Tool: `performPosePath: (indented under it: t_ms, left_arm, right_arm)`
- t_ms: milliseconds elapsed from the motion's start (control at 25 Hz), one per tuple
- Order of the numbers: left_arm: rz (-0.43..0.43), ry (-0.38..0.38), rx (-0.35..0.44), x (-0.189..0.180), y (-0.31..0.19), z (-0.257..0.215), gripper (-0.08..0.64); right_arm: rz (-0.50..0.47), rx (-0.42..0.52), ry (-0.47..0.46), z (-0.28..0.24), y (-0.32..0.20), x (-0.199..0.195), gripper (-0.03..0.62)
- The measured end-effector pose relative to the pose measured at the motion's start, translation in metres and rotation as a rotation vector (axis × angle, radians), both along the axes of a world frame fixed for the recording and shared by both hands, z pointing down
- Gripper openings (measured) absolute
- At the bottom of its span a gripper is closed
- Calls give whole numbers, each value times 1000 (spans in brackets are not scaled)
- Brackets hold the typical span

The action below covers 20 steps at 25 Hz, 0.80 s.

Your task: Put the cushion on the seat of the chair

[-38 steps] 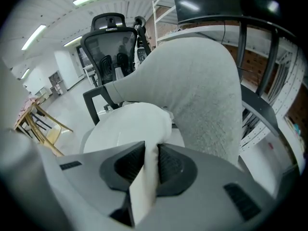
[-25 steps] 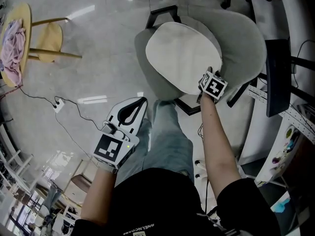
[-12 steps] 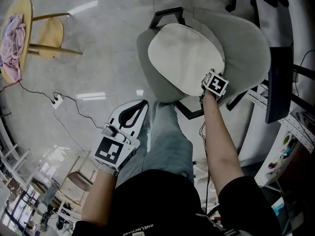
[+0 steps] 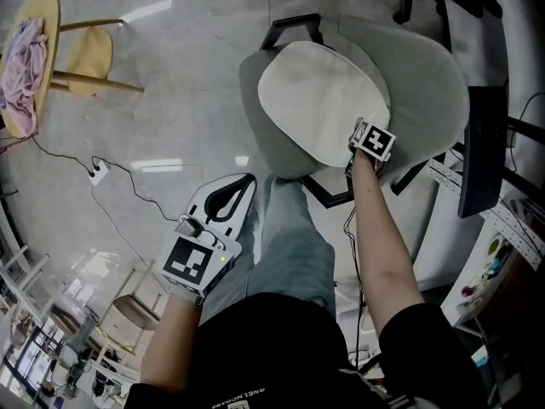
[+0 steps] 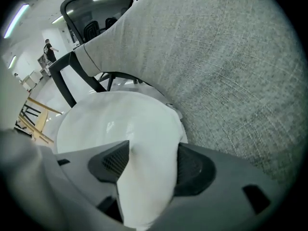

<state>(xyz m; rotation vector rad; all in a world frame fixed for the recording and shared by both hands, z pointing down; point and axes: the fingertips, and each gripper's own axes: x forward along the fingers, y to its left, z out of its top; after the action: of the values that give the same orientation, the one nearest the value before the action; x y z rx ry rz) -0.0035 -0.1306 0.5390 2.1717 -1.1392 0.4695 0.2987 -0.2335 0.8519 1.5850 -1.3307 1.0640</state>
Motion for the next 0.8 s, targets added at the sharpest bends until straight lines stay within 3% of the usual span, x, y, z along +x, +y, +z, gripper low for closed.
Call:
performPosePath:
  t_ms: [400,800]
  left_arm:
    - [-17,-2,20,-8,2,-8,12]
    - [-45,10,48,-14,2,-15,12]
  right_arm:
    - [-22,-9,0,-9,5,-11,395]
    - [-60,2,17,-23,-1,-13,445]
